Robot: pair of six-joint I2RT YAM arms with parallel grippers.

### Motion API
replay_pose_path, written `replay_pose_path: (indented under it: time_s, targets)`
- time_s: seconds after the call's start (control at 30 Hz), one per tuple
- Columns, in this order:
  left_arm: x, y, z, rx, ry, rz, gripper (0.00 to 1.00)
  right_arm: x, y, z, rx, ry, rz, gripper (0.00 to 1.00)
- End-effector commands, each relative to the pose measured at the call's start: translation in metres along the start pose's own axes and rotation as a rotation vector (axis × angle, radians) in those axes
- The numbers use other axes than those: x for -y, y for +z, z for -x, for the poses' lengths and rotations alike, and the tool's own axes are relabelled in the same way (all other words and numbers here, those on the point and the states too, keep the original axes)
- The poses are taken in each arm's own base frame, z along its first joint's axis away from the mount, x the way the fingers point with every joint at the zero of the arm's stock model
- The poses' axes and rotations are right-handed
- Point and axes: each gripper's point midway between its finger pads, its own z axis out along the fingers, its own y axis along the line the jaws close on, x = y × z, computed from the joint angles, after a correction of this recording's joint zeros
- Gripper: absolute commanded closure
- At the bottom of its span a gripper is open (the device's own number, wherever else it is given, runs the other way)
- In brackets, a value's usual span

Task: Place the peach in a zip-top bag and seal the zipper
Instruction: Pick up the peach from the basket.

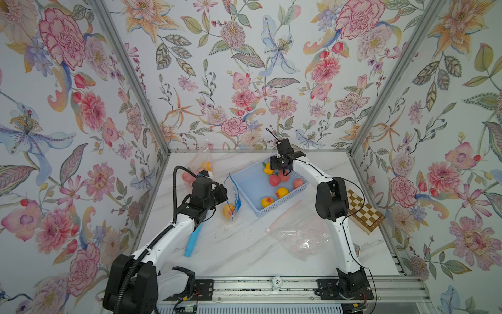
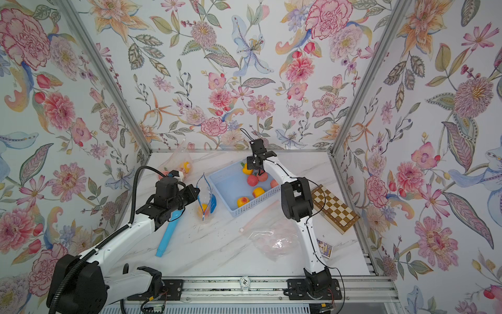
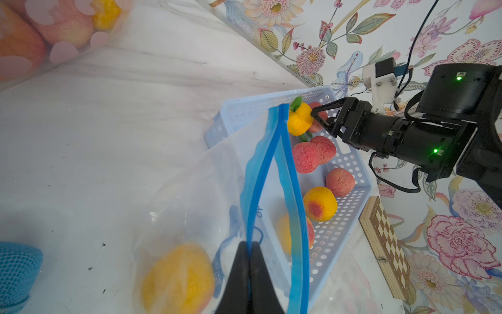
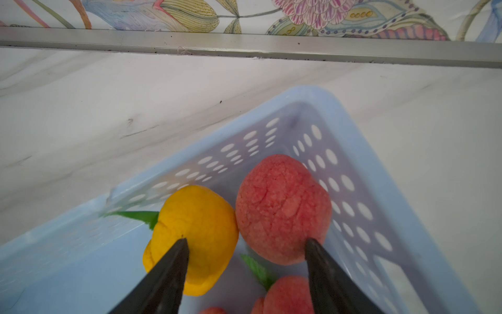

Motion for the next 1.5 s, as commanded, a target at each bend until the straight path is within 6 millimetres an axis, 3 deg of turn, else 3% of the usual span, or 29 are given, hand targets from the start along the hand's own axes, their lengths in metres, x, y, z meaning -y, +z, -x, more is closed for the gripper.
replay_pose_path:
  time_s: [0.0,0.3,0.67,1.0,1.23,1.47]
  targets:
    - [-0.005,0.002,-0.004,-0.013,-0.011,0.002,1.00,-0.014,0.009,-0.013,-0.042,-0.041,0.043,0.33]
    - [-0.006,0.002,-0.004,-0.013,-0.008,0.003,1.00,-0.047,-0.001,-0.007,-0.008,-0.141,0.078,0.32]
    - [-0.006,-0.001,-0.004,-0.010,-0.003,0.007,1.00,-0.039,0.017,-0.020,-0.039,-0.122,0.048,0.29]
    - [-0.006,-0.003,-0.004,-0.009,-0.006,0.004,1.00,-0.043,0.032,-0.037,-0.081,-0.127,0.076,0.25]
    - [-0.007,-0.003,-0.005,-0.010,-0.007,0.007,1.00,-0.050,0.026,-0.028,-0.060,-0.125,0.099,0.35]
    - [-0.007,-0.003,-0.006,-0.013,0.001,0.008,1.00,-0.065,-0.002,-0.011,-0.019,-0.138,0.128,0.53]
